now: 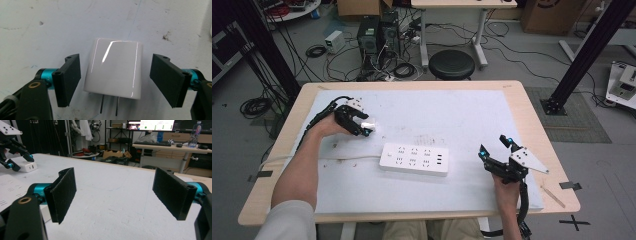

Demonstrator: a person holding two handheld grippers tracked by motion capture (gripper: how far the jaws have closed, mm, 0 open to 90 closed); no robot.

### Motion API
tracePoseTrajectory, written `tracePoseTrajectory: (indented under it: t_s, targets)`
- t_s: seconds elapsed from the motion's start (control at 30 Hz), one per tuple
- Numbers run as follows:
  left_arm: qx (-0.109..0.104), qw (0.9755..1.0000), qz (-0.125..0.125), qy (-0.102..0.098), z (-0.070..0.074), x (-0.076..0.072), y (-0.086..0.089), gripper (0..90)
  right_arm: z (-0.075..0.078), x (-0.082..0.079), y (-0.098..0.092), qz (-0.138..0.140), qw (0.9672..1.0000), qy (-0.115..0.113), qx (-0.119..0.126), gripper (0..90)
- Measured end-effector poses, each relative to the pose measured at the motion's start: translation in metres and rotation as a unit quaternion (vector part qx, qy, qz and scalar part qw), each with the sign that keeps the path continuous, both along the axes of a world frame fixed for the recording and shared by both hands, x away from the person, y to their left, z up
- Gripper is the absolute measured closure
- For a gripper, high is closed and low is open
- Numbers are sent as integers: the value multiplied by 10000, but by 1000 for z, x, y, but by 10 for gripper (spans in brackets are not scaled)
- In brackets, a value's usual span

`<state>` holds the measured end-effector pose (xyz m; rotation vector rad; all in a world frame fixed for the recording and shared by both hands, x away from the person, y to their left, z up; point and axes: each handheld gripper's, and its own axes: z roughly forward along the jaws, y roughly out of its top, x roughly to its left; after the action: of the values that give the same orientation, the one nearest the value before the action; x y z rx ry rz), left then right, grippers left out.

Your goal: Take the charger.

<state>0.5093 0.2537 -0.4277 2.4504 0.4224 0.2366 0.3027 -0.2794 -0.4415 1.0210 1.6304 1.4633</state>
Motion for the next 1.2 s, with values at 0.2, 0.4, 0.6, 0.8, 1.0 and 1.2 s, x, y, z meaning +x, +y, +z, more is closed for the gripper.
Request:
tracePoseTrajectory:
  t_s: [0.2,0.4,0.6,0.8,1.0,1.2]
  targets:
    - [21,10000,15,51,-3,1,-2,301,0,0,0,-9,10000,0,-5,196]
    - [1,10000,27,53,-5,2,-2,334,0,0,0,-24,10000,8,-8,195]
    - [-41,9999,29,96,-4,3,-1,376,0,0,1,-32,10000,-15,-29,195]
    - [-32,9999,43,101,-4,2,-1,421,0,0,1,-36,10000,13,-42,195]
    - [-217,9984,474,203,-5,-1,0,423,0,0,1,-15,10000,6,-48,195]
    - [-357,9959,820,98,2,-8,-1,424,0,0,0,-20,10000,17,-29,195]
